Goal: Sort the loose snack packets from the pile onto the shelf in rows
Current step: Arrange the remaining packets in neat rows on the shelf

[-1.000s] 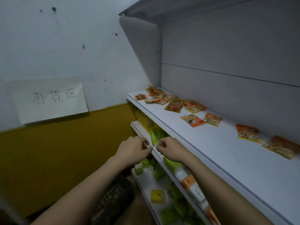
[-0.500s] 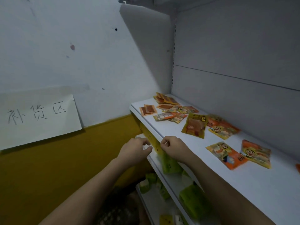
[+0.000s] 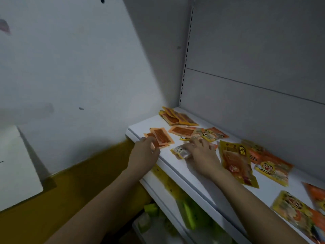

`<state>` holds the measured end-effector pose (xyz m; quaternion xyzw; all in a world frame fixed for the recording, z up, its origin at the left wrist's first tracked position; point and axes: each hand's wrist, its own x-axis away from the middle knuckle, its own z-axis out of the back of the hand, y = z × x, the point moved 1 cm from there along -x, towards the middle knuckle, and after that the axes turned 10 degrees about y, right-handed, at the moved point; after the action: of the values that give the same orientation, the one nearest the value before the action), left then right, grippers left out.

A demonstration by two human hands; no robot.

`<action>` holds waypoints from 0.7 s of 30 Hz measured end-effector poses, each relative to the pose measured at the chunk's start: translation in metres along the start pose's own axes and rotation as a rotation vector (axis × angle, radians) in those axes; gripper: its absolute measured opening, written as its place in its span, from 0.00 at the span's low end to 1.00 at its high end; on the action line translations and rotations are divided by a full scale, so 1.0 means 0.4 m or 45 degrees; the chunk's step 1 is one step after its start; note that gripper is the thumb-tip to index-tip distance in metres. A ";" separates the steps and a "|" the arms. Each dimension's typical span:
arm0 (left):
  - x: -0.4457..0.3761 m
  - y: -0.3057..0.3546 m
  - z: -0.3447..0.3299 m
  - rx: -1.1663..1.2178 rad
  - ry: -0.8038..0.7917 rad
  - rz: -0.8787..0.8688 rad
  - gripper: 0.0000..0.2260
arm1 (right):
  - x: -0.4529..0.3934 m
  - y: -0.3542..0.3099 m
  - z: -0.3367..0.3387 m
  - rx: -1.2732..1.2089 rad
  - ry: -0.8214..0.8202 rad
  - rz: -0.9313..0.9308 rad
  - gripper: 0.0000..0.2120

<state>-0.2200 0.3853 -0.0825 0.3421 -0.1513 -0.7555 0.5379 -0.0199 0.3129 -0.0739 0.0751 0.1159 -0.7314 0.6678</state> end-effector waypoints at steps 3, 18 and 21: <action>-0.104 -0.049 -0.018 -0.128 -0.110 -0.005 0.19 | -0.057 0.003 0.037 0.156 -0.324 -0.055 0.25; -0.309 -0.081 -0.202 -0.088 -0.216 -0.291 0.23 | -0.307 0.038 -0.023 -0.506 0.232 -0.567 0.12; -0.345 -0.063 -0.206 0.130 -0.109 -0.214 0.16 | -0.351 0.070 -0.047 -0.545 0.332 -0.598 0.09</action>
<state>-0.1560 0.5328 -0.1079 0.3480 -0.1830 -0.8031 0.4476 0.0206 0.4506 -0.0568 -0.0025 0.3653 -0.8085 0.4614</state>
